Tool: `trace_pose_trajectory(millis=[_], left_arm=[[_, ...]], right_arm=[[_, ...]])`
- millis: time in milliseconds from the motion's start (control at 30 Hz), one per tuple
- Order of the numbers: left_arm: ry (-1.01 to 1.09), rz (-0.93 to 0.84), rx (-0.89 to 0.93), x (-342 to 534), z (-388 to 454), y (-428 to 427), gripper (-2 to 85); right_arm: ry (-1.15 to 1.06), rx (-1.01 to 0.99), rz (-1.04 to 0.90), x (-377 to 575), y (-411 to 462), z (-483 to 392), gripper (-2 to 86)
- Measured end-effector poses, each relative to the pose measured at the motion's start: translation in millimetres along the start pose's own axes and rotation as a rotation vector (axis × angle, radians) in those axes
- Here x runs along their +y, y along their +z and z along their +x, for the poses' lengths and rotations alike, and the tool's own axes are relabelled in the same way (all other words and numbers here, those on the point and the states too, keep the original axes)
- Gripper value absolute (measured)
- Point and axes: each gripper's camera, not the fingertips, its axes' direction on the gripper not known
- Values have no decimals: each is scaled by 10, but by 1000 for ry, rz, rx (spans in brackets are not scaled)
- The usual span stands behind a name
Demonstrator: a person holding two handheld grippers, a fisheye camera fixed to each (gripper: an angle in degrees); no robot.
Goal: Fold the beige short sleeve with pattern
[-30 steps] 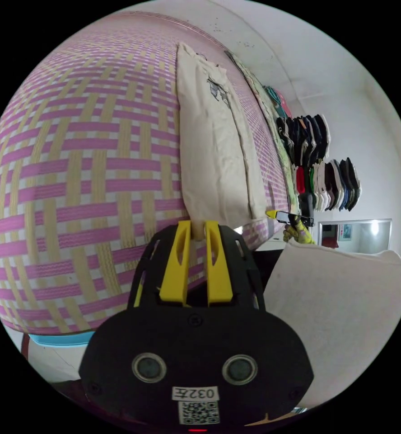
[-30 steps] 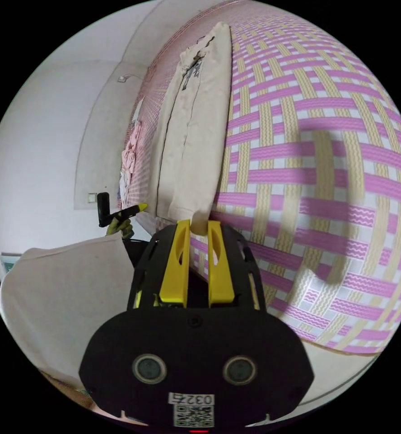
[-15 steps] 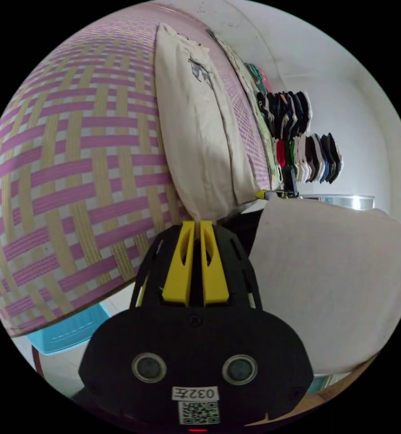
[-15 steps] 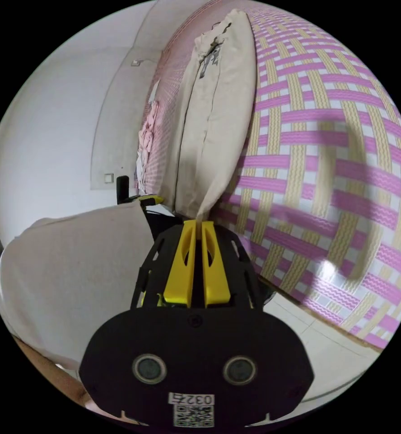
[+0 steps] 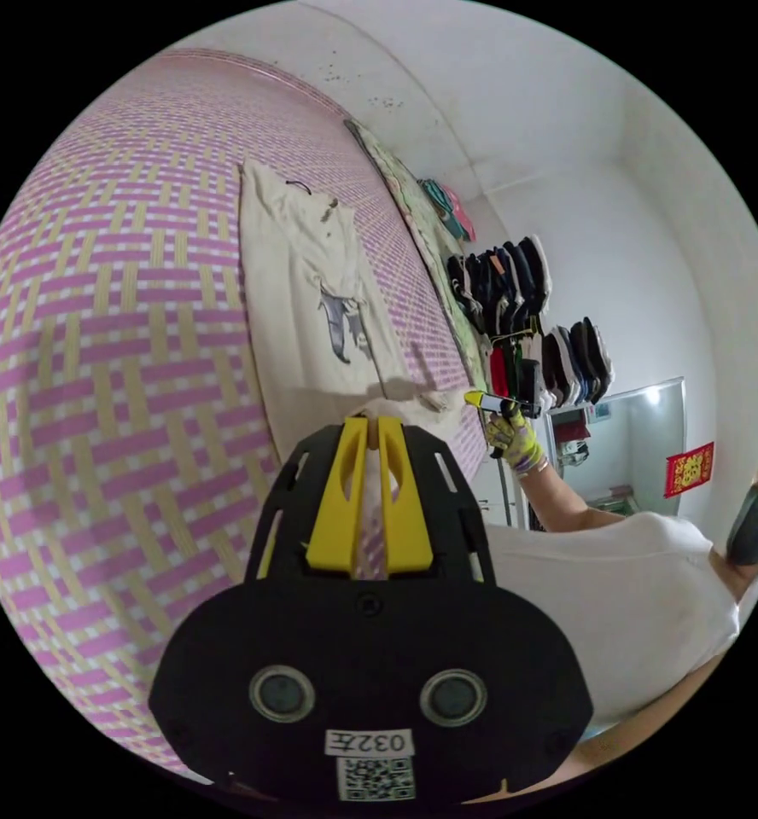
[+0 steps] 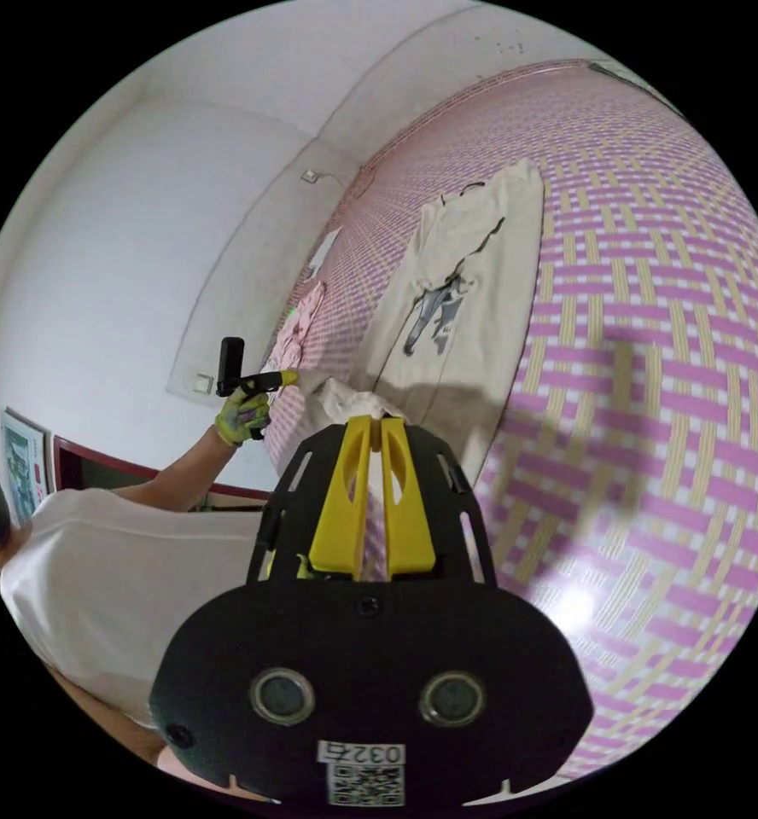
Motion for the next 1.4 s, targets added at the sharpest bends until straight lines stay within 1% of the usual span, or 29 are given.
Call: trace_pose_trajectory(millis=[100,167,400,533,633,700,767,800,833,900,967,1000,1067,1133,1267,1400], left_arm=[[-44,1,8,-382,-216,55,-17],[-77,23,48,-588,-370,93,-17],[-171,28,111,-922,-785,294,-17],[-272,100,195,-914,-1090,398,-11],[-326,152,211,-854,-1212,455,18],[-313,197,252,-821,-1214,454,26],[-248,343,357,-694,-1137,346,25],[-247,371,366,-646,-1123,318,26],[-265,399,354,-539,-1102,278,28],[-276,386,300,-368,-1055,251,34],[-264,297,167,-130,-924,276,47],[-257,271,130,-71,-878,292,50],[-186,172,-3,128,-631,399,70],[-121,108,-71,233,-421,527,82],[13,25,-142,336,-2,841,90],[91,-5,-211,334,239,997,90]], right_arm=[[16,5,25,-336,-21,138,-7],[46,-3,32,-538,-13,266,-7],[134,-37,26,-879,107,587,-5],[186,-54,24,-1020,246,756,1],[217,-71,47,-1084,325,837,22],[248,-60,95,-1082,319,870,49],[333,-68,205,-967,243,944,63],[351,-71,231,-920,226,957,64],[368,-76,263,-826,207,957,64],[351,-61,255,-688,220,893,64],[293,3,187,-488,283,720,64],[272,15,170,-436,301,668,65],[182,57,104,-215,393,431,66],[107,88,59,-77,476,249,70],[-34,185,-67,93,766,-58,82],[-97,216,-94,147,886,-175,84]])
